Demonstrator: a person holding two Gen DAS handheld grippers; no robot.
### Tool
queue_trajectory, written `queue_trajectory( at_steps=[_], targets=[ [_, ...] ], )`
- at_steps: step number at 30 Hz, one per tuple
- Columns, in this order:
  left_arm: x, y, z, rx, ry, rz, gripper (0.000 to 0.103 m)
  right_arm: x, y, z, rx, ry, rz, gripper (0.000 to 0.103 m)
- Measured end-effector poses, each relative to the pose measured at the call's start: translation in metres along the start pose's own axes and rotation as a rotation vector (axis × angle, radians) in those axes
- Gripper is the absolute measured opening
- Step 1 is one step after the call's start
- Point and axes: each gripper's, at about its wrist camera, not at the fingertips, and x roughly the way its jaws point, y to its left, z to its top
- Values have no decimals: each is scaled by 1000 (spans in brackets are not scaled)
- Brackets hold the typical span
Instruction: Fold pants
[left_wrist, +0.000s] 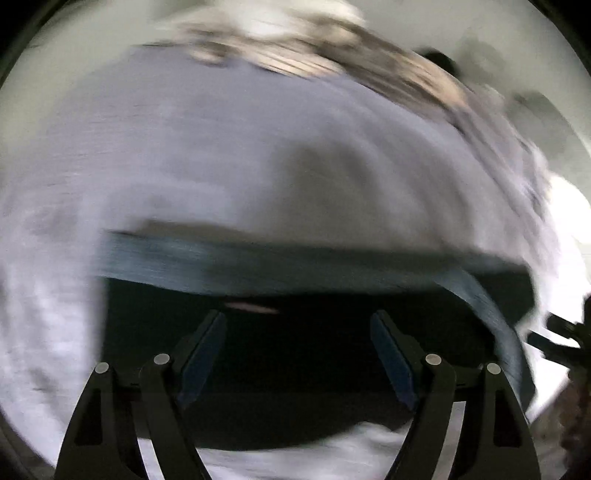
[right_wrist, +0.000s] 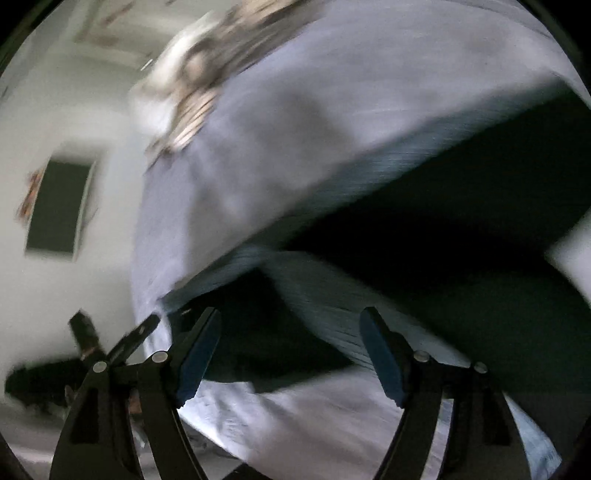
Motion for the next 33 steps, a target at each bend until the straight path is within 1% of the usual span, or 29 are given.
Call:
queue_trajectory(
  at_steps=[2, 5, 6, 8, 9, 10, 11, 12, 14, 17, 18, 19, 20, 21, 22, 23, 25, 28, 30, 31, 33],
  targets=[
    [26, -61, -5, 89, 67, -79, 81, -36, -48, -15, 99, -42, -55, 80],
    [53, -135, -9, 177, 133, -163, 81, -79, -102, -37, 185, -81, -136, 80],
    [65, -168, -13, 210, 167, -197, 81, -93, -123, -46, 208, -90, -166, 80],
    [81, -210, -18, 251, 203, -220, 81, -111, -156, -61, 257, -85, -193, 80],
    [85, -223, -19, 260, 214, -226, 81, -117, -173, -70, 289, -72, -200, 80],
    [95, -244, -24, 270, 241, -241, 81, -123, -188, -77, 313, -58, -203, 80],
    [102, -256, -26, 276, 261, -248, 81, -128, -205, -85, 332, -41, -200, 80],
    [105, -265, -30, 282, 272, -249, 81, -128, -212, -91, 342, -29, -190, 80],
    [116, -282, -40, 295, 297, -235, 81, -127, -233, -104, 374, 8, -149, 80],
    [126, -294, -50, 290, 322, -224, 81, -111, -250, -121, 414, 91, -2, 78],
    [128, -295, -52, 289, 323, -220, 81, -105, -251, -124, 412, 109, 39, 73],
    [129, -297, -53, 289, 328, -218, 81, -98, -249, -124, 412, 122, 68, 53],
    [129, -299, -52, 287, 329, -217, 72, -95, -249, -124, 412, 143, 86, 36],
    [128, -296, -53, 283, 331, -216, 66, -93, -249, -121, 415, 149, 108, 15],
    [126, -299, -48, 277, 336, -217, 60, -95, -247, -119, 417, 140, 140, 15],
    [124, -299, -43, 266, 334, -226, 60, -102, -242, -111, 402, 110, 175, 15],
    [114, -305, -29, 239, 293, -241, 60, -119, -235, -91, 392, 54, 241, 14],
    [108, -318, -3, 232, 225, -235, 61, -143, -227, -54, 347, -10, 288, 14],
    [112, -322, 12, 226, 200, -221, 61, -155, -223, -15, 310, -59, 310, 14],
    [118, -325, 22, 221, 191, -204, 61, -160, -224, 9, 301, -90, 318, 14],
    [128, -327, 37, 205, 176, -181, 61, -165, -229, 46, 302, -133, 326, 14]
  ],
)
